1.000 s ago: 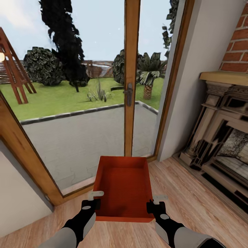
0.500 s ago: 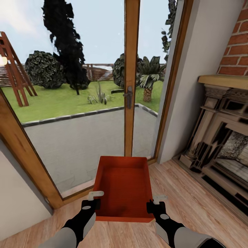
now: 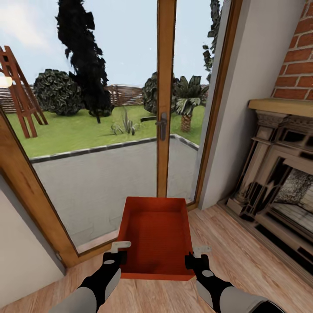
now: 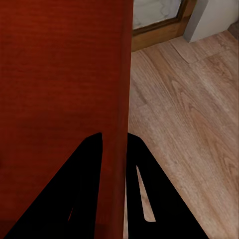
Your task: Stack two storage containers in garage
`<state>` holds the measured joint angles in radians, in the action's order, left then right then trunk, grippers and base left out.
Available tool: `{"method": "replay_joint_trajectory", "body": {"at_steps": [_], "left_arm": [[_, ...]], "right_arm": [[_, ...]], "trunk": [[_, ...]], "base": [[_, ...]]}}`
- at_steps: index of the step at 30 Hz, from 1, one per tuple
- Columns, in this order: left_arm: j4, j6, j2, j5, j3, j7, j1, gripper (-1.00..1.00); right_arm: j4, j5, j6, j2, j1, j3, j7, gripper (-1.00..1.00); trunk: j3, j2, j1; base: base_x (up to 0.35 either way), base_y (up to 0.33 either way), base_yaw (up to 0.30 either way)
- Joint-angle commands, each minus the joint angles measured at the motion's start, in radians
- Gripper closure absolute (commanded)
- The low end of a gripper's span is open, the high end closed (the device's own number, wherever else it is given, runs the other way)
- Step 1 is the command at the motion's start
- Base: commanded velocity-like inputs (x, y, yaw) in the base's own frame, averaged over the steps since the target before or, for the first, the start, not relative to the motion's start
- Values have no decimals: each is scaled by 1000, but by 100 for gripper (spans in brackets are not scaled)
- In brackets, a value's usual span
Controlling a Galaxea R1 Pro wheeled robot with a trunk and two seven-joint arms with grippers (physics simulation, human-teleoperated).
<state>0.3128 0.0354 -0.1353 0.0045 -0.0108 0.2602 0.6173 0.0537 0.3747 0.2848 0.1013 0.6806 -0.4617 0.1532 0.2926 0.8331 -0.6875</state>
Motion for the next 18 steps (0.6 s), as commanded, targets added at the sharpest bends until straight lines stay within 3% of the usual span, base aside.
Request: {"method": "replay_joint_trajectory", "body": {"at_steps": [1, 18], "left_arm": [[28, 4, 0, -15, 23, 8, 1, 100], [28, 3, 0, -16, 23, 8, 1, 100]], "right_arm": [[-11, 21, 7, 0, 1, -3, 2, 100], [-11, 21, 7, 0, 1, -3, 2, 100]], "trunk": [[0, 1, 0], [-28, 1, 0]], "base": [[0, 0, 0], [0, 0, 0]]}}
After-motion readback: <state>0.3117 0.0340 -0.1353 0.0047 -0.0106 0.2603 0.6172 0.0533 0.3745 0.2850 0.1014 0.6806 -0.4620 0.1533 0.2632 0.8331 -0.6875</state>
